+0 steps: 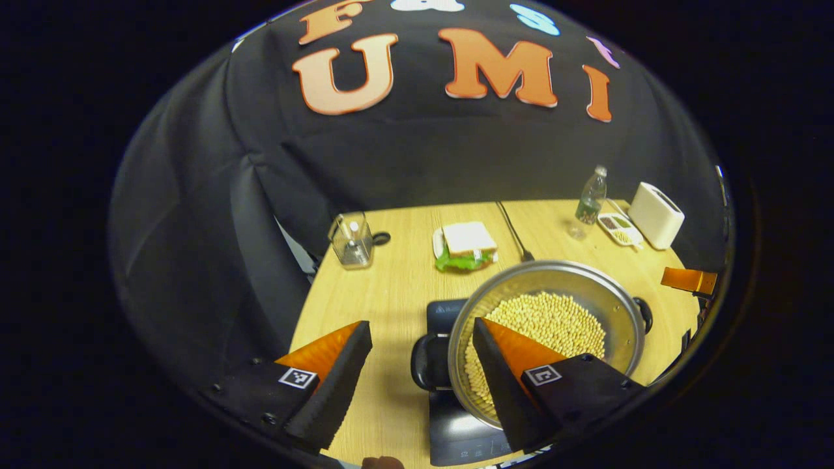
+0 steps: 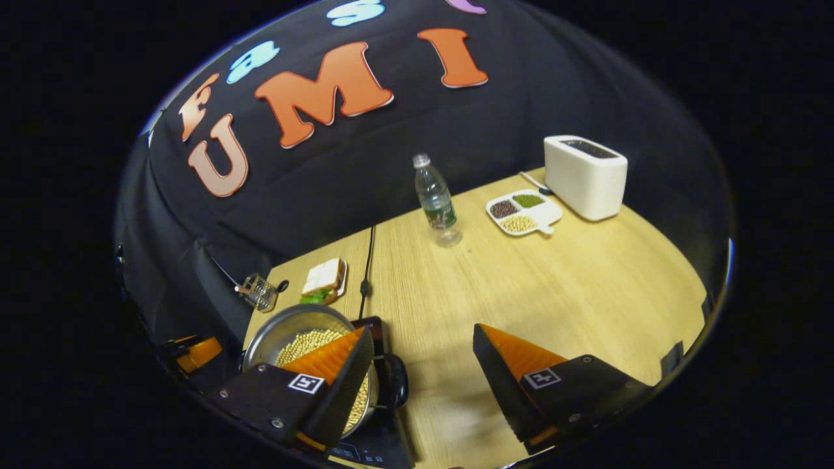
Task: First push the handle of the pot to place it horizontally, then grasp the pot with both hands and set it on the induction cooktop.
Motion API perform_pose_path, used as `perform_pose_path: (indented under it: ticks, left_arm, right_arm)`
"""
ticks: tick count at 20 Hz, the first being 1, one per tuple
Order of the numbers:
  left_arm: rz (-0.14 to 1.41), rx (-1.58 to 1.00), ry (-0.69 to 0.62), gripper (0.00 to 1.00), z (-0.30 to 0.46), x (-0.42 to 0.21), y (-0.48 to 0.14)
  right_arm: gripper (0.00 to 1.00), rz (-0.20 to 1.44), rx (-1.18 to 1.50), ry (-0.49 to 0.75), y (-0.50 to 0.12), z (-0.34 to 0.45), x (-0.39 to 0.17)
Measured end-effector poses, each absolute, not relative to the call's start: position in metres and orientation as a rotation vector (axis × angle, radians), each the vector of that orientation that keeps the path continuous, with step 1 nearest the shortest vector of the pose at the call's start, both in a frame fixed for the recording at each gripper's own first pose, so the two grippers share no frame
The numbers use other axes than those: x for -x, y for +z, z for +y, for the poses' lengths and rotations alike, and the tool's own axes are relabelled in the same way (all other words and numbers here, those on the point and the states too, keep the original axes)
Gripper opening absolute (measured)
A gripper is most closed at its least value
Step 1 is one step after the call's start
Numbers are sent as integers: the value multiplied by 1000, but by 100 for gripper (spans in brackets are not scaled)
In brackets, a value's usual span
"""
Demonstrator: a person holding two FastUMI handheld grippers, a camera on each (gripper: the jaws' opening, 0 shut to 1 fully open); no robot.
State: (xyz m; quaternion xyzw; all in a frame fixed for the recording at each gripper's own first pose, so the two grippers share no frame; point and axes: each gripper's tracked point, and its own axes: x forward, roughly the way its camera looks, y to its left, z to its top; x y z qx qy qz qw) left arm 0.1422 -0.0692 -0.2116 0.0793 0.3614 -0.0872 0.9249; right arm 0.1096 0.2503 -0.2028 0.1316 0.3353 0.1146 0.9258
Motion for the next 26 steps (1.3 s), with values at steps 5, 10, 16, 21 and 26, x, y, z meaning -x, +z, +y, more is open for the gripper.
perform_pose_path:
  ticks: [5,10,16,21,26]
  left_arm:
    - [508,-84,-127,100,-79,-150,-90]
    - [290,-26,-105,99,-90,-137,32]
    - [123,-4,-110,99,-98,-96,147]
    - [8,14,-124,98,-100,-60,199]
    - [-16,19,-149,97,-114,-51,204]
  right_arm:
    - [95,478,-186,259,-102,201,-128]
    - [95,304,-146,271,-3,166,-117]
    - [95,119,-164,316,106,144,-83]
    - [95,21,-228,365,160,135,-55]
    - [94,-10,-237,309,168,108,-48]
